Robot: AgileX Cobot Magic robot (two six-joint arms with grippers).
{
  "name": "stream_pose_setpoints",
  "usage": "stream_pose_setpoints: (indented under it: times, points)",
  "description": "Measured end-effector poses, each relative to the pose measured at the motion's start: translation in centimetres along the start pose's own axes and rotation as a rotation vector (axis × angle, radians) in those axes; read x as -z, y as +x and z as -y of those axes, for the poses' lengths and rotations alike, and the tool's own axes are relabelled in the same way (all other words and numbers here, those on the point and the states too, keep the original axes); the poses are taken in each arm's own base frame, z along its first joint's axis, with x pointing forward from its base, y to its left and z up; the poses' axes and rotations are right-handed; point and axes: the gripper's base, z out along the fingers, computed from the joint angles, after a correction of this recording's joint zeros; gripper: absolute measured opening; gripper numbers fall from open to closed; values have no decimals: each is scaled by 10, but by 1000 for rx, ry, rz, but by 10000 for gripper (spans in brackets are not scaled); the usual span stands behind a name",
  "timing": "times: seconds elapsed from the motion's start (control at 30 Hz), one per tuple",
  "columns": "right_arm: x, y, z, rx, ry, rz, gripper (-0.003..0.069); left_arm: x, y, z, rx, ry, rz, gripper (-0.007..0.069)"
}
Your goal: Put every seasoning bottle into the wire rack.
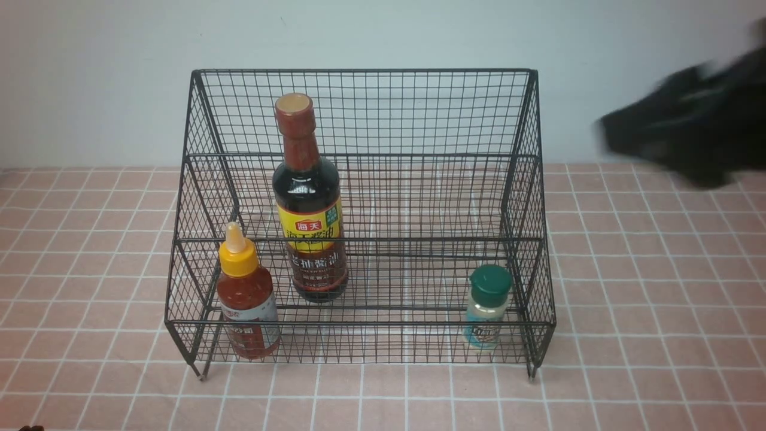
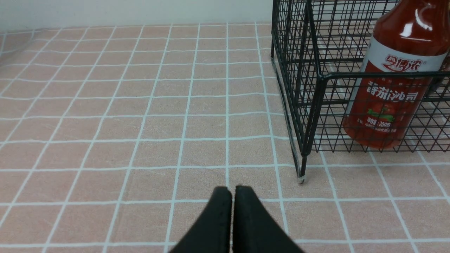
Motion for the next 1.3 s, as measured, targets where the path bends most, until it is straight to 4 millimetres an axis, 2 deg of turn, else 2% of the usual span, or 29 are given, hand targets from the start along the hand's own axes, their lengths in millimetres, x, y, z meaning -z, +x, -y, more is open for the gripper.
stream_pose_setpoints:
  times: [0.03,0.07,0.1,0.17,0.23,0.27,0.3,0.4,0.47,0.5,0.57,0.67,0.87,1.3]
  points:
    - [16,0,3,-1,-2,43,259,0,0,0,0,0,0,-7]
    - [20,0,4,1,1,54,243,0,0,0,0,0,0,-7]
    - [52,4,10,1,3,140,185,0,0,0,0,0,0,-7]
    - [87,16,19,5,13,236,104,0,0,0,0,0,0,-7]
    - [114,36,28,15,29,327,34,0,0,0,0,0,0,-7]
    - [117,38,29,16,29,339,29,0,0,0,0,0,0,-7]
    - [133,58,36,25,39,411,4,0,0,0,0,0,0,-7]
    - [152,96,45,29,29,555,-10,0,0,0,0,0,0,-7]
    - [156,110,47,11,14,602,-12,0,0,0,0,0,0,-7]
    - [158,124,49,-13,-8,655,-13,0,0,0,0,0,0,-7]
    - [154,138,50,-30,-32,696,-14,0,0,0,0,0,0,-7]
    - [145,148,49,-43,-46,692,-13,0,0,0,0,0,0,-7]
    - [124,158,46,-64,-71,620,-13,0,0,0,0,0,0,-7]
    - [120,158,44,-25,-82,647,-13,0,0,0,0,0,0,-7]
